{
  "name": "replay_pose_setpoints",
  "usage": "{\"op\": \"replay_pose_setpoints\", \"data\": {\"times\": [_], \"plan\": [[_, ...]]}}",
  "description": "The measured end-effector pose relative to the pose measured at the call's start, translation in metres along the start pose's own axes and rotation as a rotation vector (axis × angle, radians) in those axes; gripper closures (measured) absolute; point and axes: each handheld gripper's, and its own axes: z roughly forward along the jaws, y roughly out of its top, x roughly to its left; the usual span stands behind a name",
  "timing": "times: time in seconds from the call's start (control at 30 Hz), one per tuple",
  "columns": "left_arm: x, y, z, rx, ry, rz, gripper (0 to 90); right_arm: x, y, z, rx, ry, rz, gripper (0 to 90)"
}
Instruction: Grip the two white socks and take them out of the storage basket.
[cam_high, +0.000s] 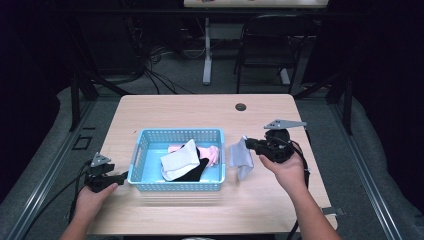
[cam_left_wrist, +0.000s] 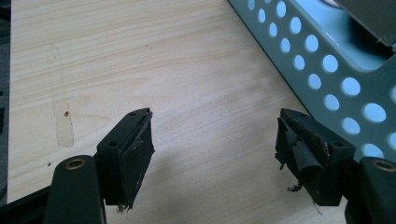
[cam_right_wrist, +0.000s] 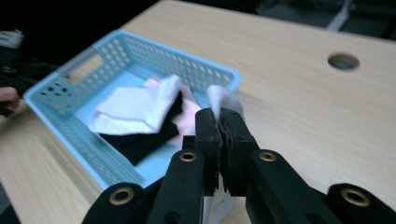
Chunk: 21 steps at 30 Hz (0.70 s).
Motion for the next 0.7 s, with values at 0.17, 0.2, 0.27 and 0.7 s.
{"op": "replay_pose_setpoints", "data": {"times": [0.17, 0.2, 0.27, 0.7], "plan": [[0.000, 0.000, 0.000, 0.003, 0.000, 0.000, 27.3, -0.023, -0.022, 0.011, 0.039, -0.064, 0.053, 86.6], [0.000, 0.000, 0.000, 0.003, 0.000, 0.000, 27.3, -0.023, -0.022, 0.011, 0.039, -0.064, 0.053, 86.6], [0.000, 0.000, 0.000, 0.003, 0.001, 0.000, 27.3, -0.033, -0.030, 0.012, 0.051, -0.100, 0.069, 86.6], [0.000, -0.001, 0.001, 0.012, 0.005, 0.004, 27.3, -0.075, -0.067, 0.013, 0.021, -0.186, 0.214, 86.5]]}}
